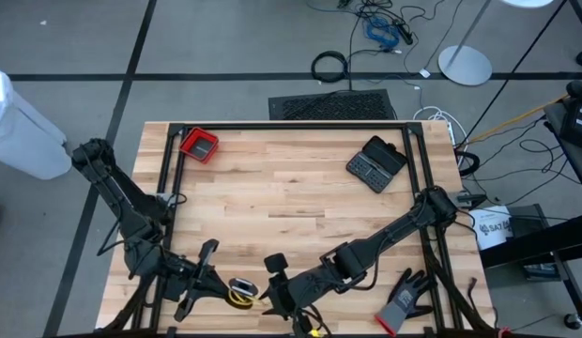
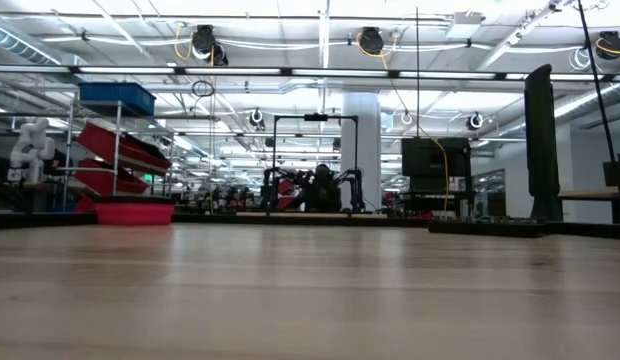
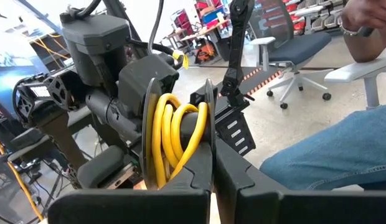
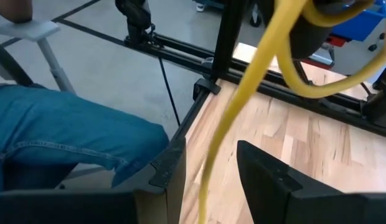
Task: Coil cords
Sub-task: Coil the yellow cable wire onto the spool
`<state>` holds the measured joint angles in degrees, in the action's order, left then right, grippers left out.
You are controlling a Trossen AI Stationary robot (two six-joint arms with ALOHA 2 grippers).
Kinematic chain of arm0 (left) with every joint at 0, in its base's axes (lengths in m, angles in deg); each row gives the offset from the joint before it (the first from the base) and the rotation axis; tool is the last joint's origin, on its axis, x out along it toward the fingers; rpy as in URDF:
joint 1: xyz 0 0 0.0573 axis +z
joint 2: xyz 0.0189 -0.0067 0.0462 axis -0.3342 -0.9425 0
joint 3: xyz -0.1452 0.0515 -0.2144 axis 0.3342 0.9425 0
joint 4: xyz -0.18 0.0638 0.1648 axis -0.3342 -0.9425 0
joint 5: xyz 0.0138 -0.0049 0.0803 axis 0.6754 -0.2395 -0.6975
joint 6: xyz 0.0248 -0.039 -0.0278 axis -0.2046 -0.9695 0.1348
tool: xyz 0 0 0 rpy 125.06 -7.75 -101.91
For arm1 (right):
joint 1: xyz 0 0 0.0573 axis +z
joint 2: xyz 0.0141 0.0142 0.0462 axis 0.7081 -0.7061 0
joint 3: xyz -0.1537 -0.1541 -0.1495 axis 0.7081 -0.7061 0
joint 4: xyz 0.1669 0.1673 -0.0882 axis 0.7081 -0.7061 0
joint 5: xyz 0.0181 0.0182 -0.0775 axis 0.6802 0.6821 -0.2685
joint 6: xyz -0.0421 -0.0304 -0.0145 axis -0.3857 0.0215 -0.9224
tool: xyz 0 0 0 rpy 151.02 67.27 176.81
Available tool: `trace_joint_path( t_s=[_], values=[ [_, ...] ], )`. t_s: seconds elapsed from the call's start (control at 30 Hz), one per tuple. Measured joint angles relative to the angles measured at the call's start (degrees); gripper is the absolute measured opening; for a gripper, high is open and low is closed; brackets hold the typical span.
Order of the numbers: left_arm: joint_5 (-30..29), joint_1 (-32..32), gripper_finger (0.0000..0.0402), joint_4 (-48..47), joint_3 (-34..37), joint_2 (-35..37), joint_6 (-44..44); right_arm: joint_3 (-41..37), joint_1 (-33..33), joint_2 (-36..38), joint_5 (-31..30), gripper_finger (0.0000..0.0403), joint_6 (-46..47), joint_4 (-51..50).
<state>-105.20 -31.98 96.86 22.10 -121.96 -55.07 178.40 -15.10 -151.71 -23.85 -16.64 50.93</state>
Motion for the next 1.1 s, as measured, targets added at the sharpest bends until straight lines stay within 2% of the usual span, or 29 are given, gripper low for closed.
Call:
trace_joint_path(
  t_s=[0.17,0.27,0.57,1.1],
  values=[
    [0.0,0.0,0.0003,0.0,0.0,0.0,0.0,0.0,0.0,0.0,0.0,0.0127,-0.2,-0.3],
    [0.0,0.0,0.0003,0.0,0.0,0.0,0.0,0.0,0.0,0.0,0.0,0.0112,-1.0,-0.5],
    [0.0,0.0,0.0004,0.0,0.0,0.0,0.0,0.0,-0.6,0.0,-0.2,0.0008,-2.1,-1.4],
    [6.8,-1.0,0.0004,2.9,0.0,0.0,1.9,0.0,-1.3,0.1,-0.3,0.0001,-3.9,-5.6]
  ],
)
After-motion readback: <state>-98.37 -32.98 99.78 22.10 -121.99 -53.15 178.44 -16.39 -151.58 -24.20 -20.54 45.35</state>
